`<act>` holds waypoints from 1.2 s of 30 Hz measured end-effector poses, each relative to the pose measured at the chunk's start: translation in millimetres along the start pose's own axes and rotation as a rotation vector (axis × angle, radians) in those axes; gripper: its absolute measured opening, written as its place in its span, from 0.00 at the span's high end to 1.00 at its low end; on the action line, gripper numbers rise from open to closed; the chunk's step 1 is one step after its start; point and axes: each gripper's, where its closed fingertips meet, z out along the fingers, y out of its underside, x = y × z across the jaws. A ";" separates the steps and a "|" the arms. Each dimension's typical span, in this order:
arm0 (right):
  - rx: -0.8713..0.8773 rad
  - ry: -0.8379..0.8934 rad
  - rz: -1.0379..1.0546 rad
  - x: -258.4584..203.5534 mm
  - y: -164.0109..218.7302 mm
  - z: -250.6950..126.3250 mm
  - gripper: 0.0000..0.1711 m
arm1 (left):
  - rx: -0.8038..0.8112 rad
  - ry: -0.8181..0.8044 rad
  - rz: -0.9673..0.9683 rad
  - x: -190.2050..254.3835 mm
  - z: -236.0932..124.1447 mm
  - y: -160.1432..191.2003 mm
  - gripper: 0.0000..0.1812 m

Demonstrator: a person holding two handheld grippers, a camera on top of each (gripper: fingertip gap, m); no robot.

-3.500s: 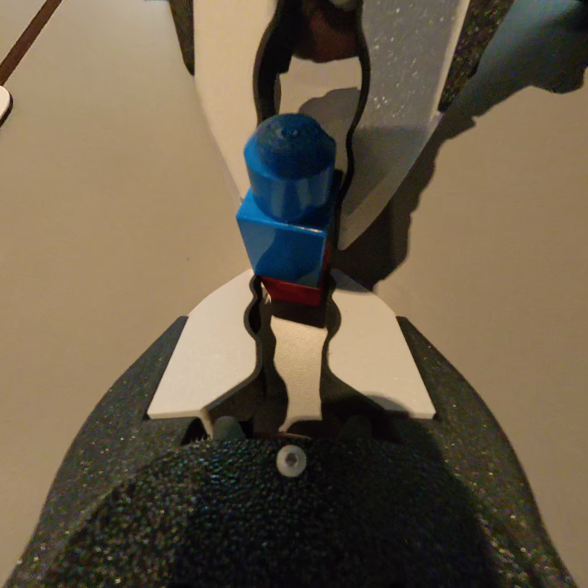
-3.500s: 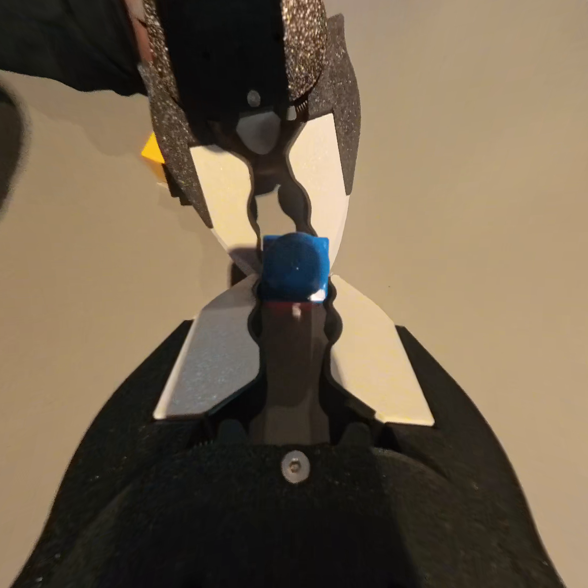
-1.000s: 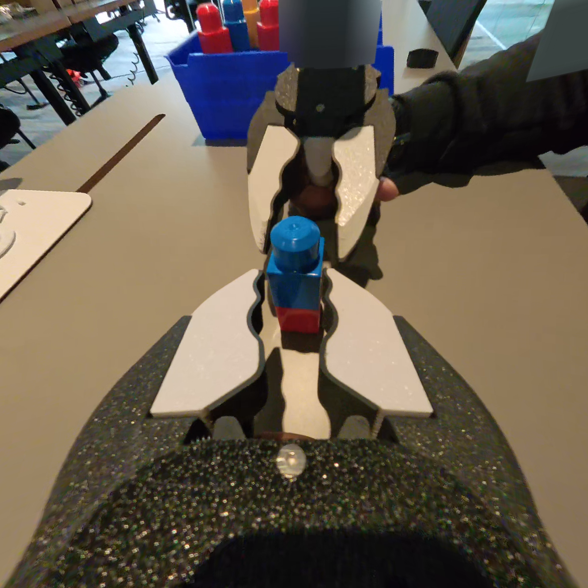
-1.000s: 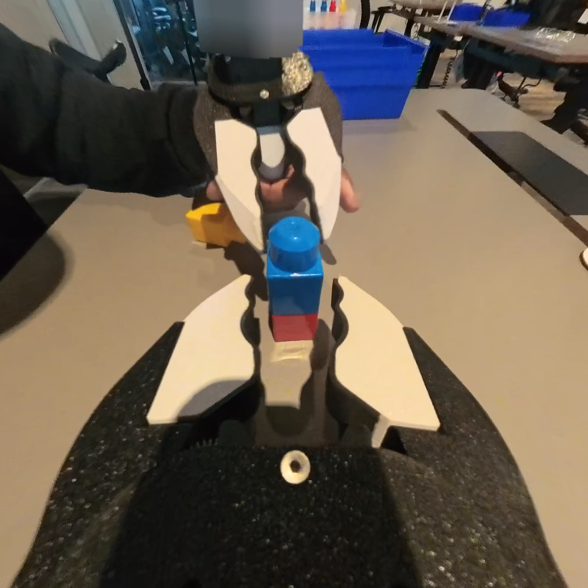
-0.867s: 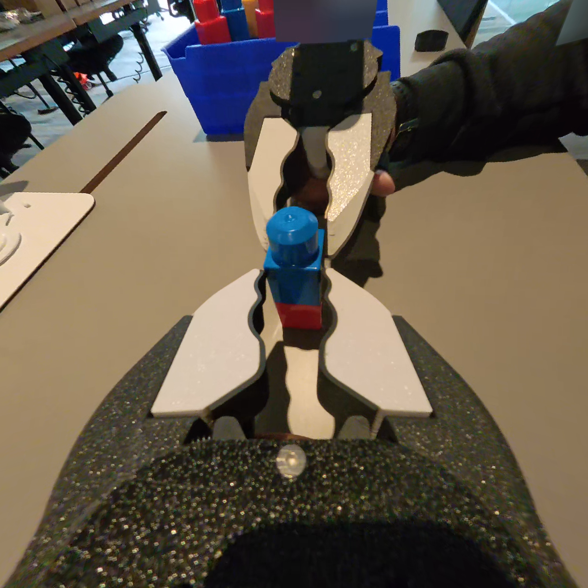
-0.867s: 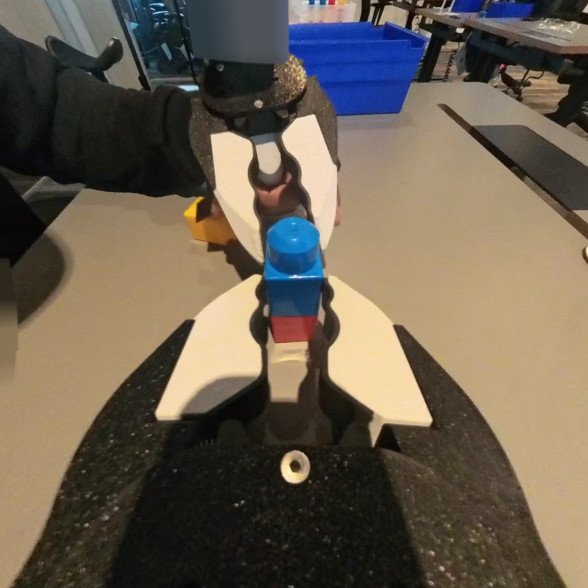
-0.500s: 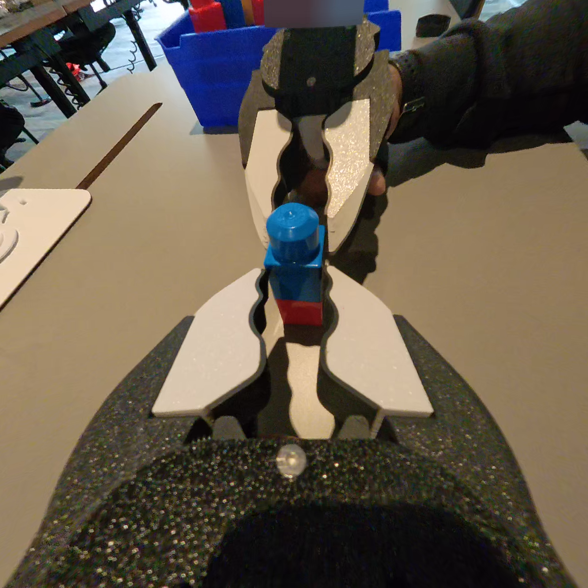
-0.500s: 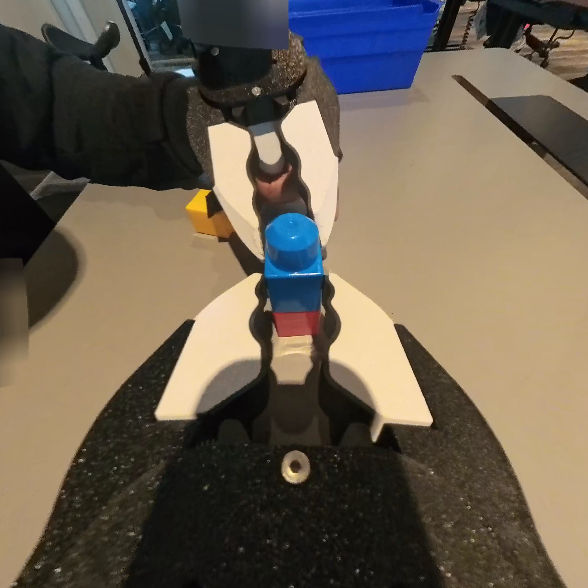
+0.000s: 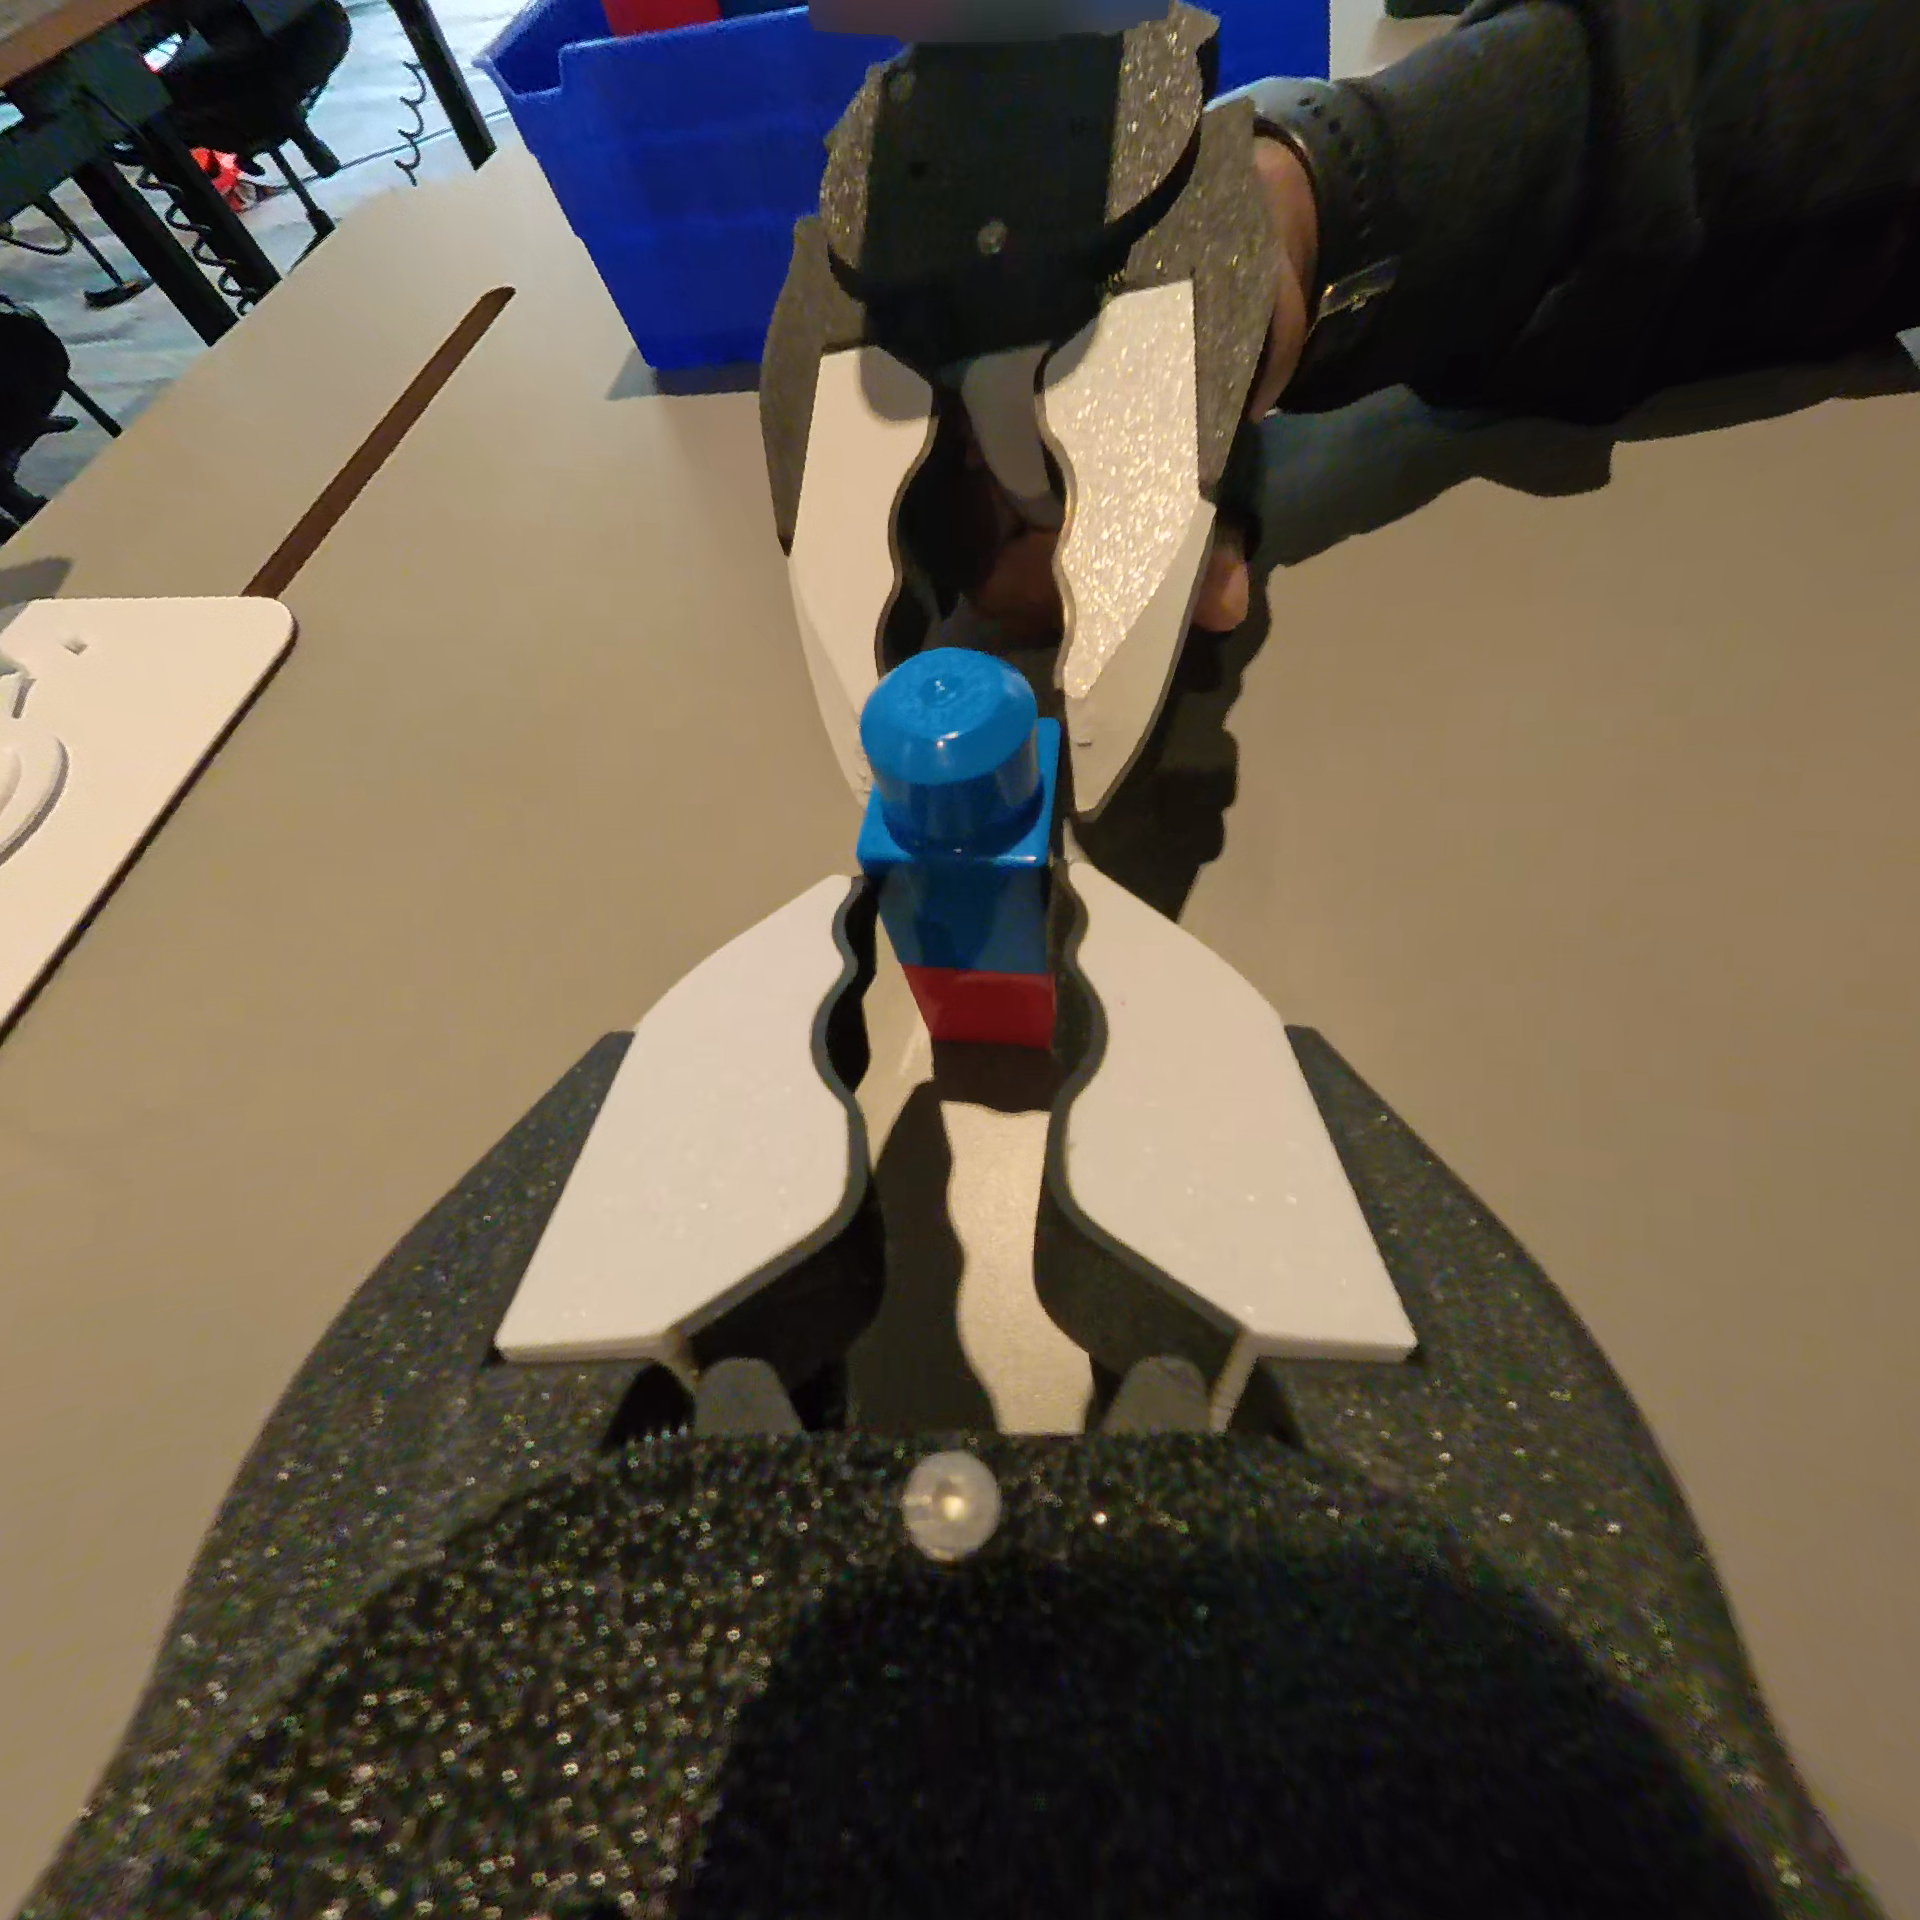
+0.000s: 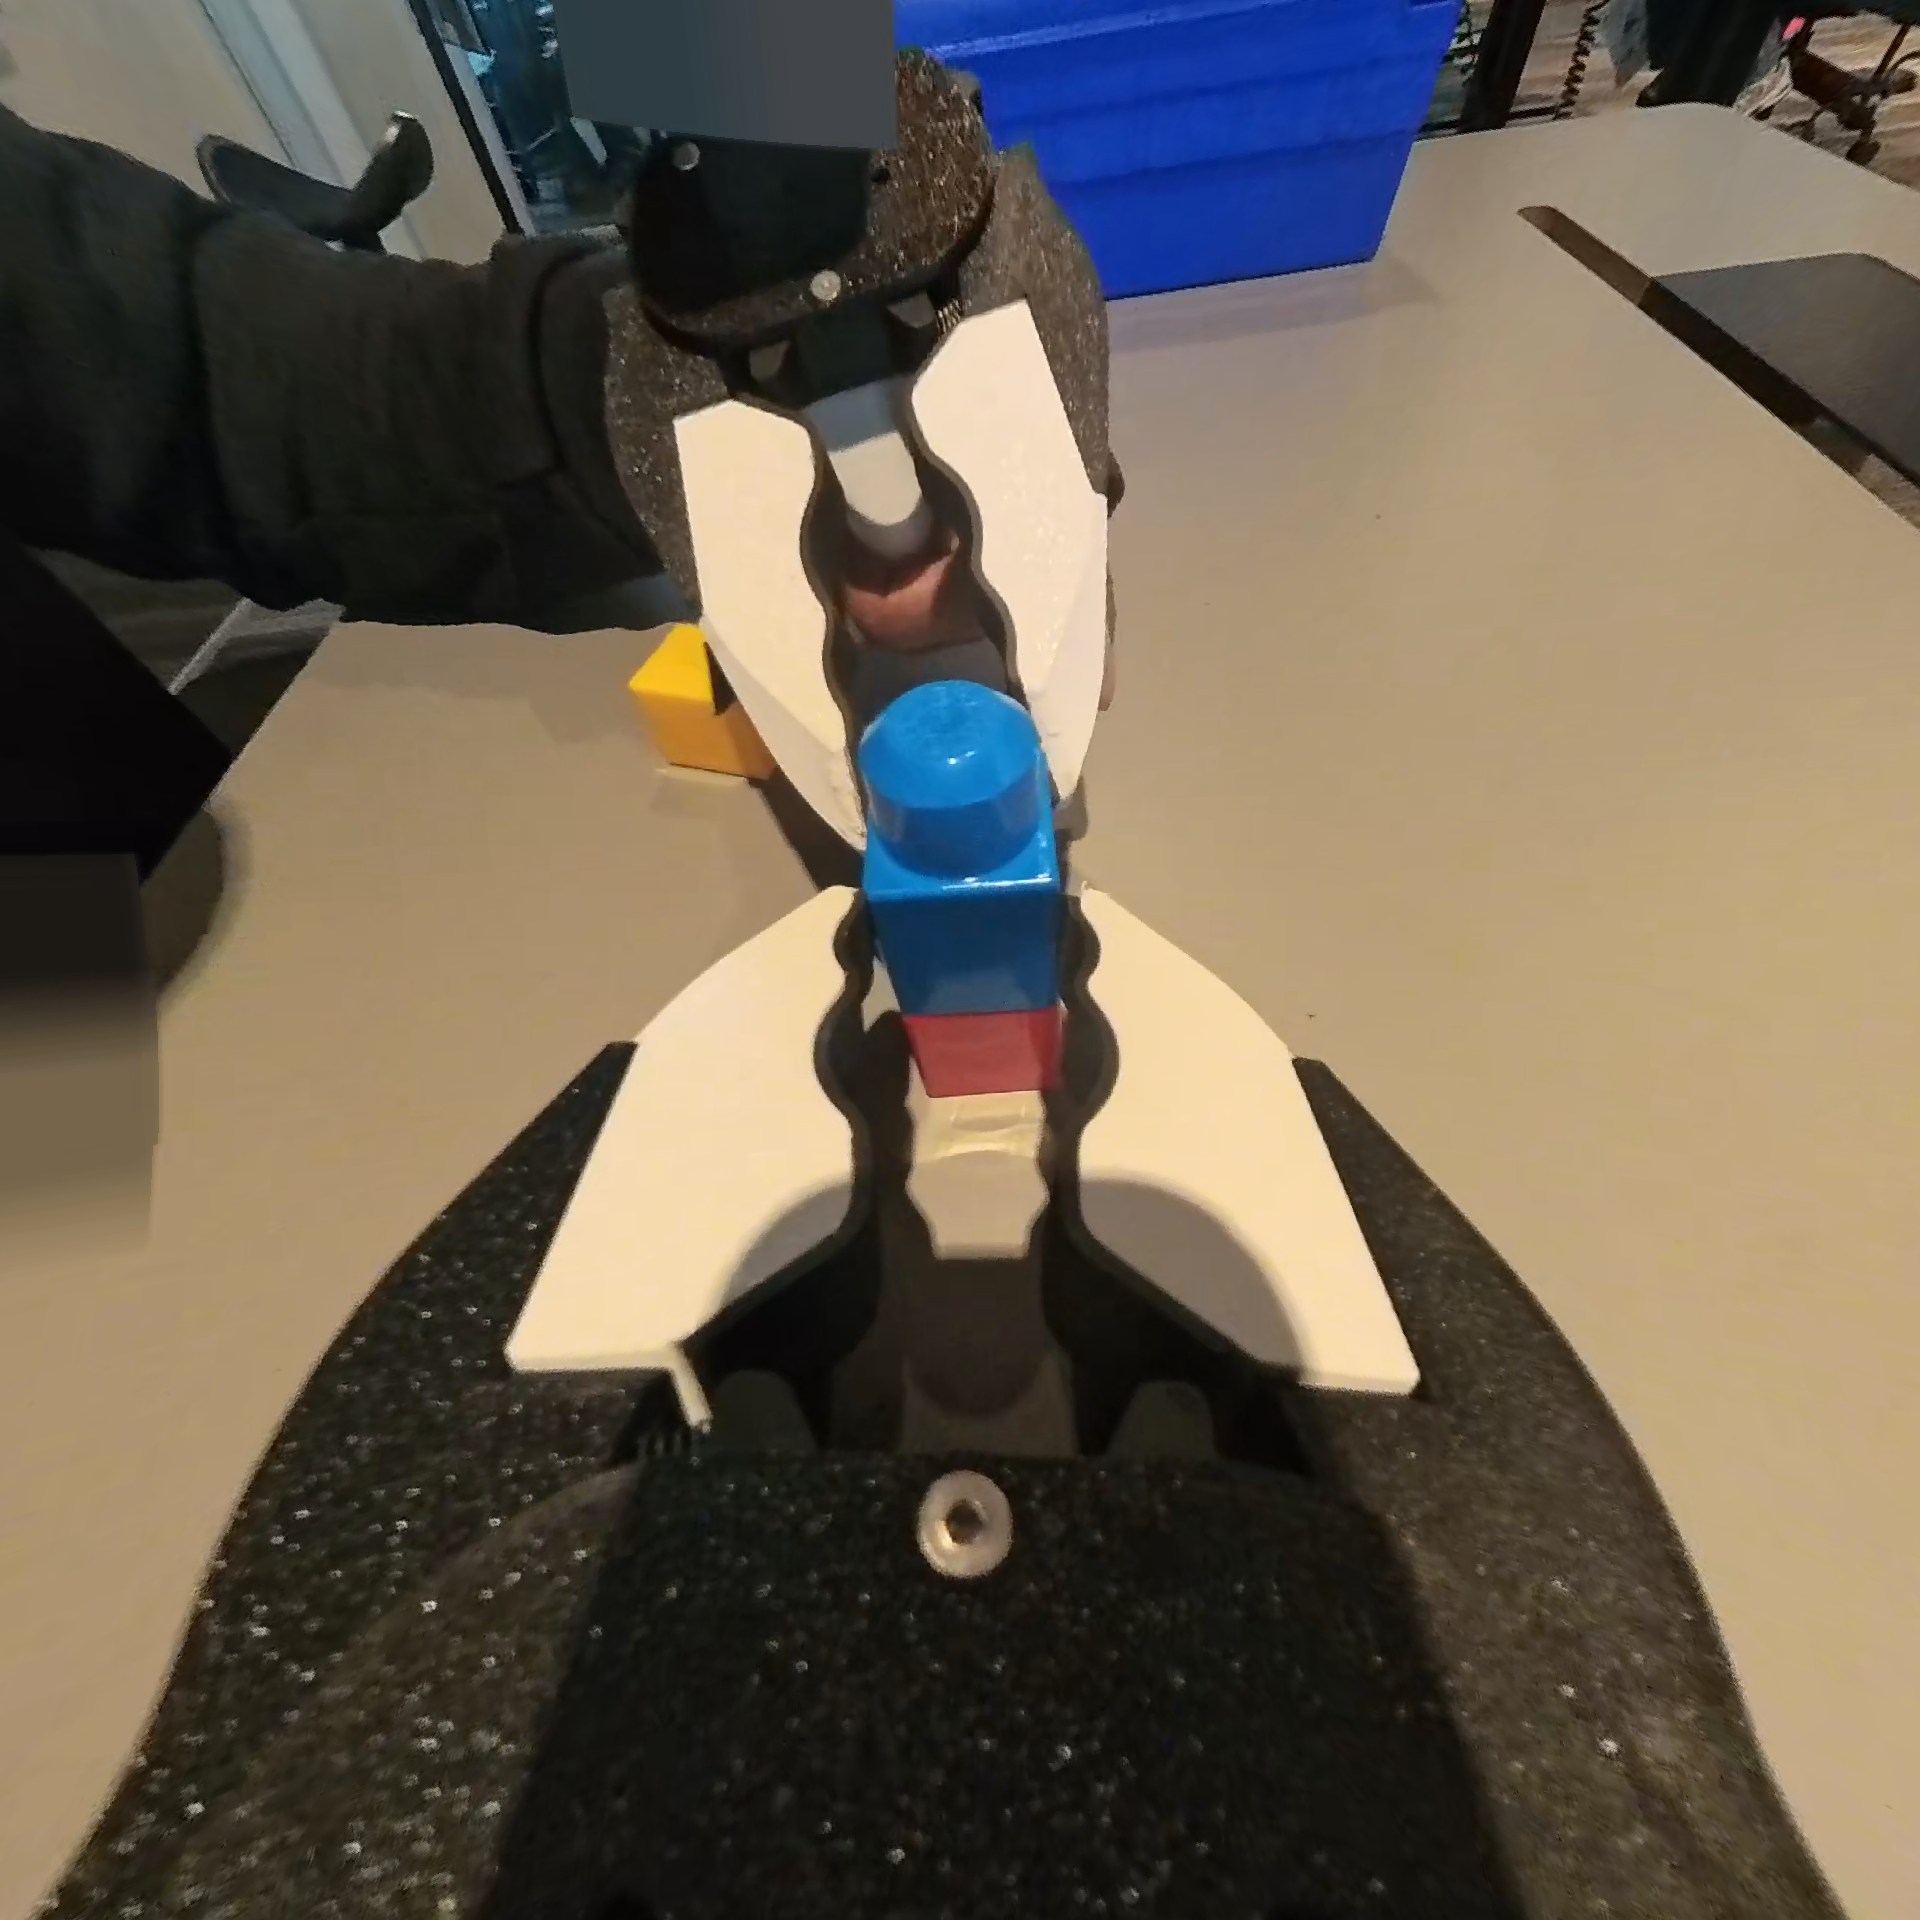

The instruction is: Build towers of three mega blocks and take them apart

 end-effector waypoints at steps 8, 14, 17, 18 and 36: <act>0.021 0.004 0.008 0.3 -1.6 -0.5 0.79 | 0.025 -0.032 0.020 0.9 0.6 -0.2 0.82; 0.033 0.022 -0.005 0.5 -0.4 -5.0 0.80 | 0.040 -0.055 0.043 -5.0 -9.0 6.6 0.86; 0.044 0.018 -0.005 0.4 -1.8 -5.9 0.79 | 0.069 -0.038 0.012 -8.8 -24.1 4.8 0.84; 0.049 0.016 -0.005 0.2 -2.4 -6.5 0.78 | 0.066 -0.019 -0.007 -8.3 -29.8 6.4 0.82; 0.073 0.010 0.029 3.0 -4.9 -8.2 0.75 | -0.296 0.344 -0.189 53.7 -79.0 74.6 0.67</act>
